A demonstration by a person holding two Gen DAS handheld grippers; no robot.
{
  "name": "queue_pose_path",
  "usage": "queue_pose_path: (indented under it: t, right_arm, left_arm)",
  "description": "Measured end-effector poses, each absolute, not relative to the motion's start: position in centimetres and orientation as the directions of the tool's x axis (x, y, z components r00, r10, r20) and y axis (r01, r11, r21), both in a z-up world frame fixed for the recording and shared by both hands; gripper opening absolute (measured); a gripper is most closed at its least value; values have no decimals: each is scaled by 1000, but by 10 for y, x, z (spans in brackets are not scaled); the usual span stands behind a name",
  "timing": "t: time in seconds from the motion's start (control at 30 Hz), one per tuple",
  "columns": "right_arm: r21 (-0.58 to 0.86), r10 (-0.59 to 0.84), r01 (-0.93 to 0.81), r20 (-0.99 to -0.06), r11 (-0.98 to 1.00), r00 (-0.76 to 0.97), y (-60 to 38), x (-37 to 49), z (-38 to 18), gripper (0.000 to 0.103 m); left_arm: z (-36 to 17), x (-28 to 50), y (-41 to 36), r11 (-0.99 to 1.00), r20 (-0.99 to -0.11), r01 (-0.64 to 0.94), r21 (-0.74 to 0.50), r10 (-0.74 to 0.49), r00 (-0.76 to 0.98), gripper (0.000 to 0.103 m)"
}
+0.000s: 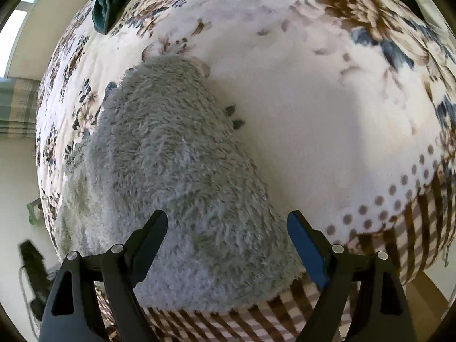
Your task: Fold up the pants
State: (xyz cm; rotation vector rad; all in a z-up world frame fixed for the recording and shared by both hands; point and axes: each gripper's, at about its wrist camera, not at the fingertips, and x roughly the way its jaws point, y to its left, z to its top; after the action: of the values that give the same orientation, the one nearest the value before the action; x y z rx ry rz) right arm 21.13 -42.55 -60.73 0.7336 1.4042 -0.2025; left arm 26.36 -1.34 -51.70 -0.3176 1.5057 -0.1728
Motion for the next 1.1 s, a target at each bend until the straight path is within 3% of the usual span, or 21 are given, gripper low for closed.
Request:
queue_pose_path:
  t: [0.13, 0.2, 0.27, 0.43, 0.63, 0.73, 0.77, 0.9, 1.1]
  right_arm:
    - [356, 291, 536, -934, 765, 206, -426, 229, -607, 88]
    - [358, 288, 529, -934, 769, 212, -427, 240, -606, 88]
    - [362, 290, 527, -932, 769, 217, -428, 248, -606, 88]
    - [339, 269, 532, -941, 776, 206, -432, 260, -609, 88]
    - [344, 278, 543, -939, 766, 204, -432, 256, -610, 88]
    - [350, 287, 544, -937, 763, 200, -428, 251, -610, 88]
    - [352, 290, 544, -936, 762, 199, -427, 250, -610, 88]
    - [353, 298, 557, -935, 752, 190, -429, 240, -612, 88]
    - [351, 317, 608, -933, 712, 169, -439, 226, -626, 88]
  left_arm:
    - [-499, 301, -59, 925, -915, 67, -374, -380, 133, 54]
    - [-508, 309, -84, 921, -919, 154, -358, -377, 113, 45]
    - [-518, 320, -99, 916, -928, 225, -332, -360, 94, 4]
    - [-489, 324, -103, 897, -900, 320, -305, -382, 213, 3]
    - [-512, 361, -87, 921, -904, 183, -345, -378, 200, 4]
    - [-532, 362, -68, 902, -893, 67, -426, -431, 130, 13]
    - [-535, 360, -60, 891, -884, 26, -454, -454, 109, 29]
    - [-532, 331, -30, 828, -827, -59, -557, -547, 127, 46]
    - [-581, 293, -37, 838, -840, -81, -539, -542, -13, 47]
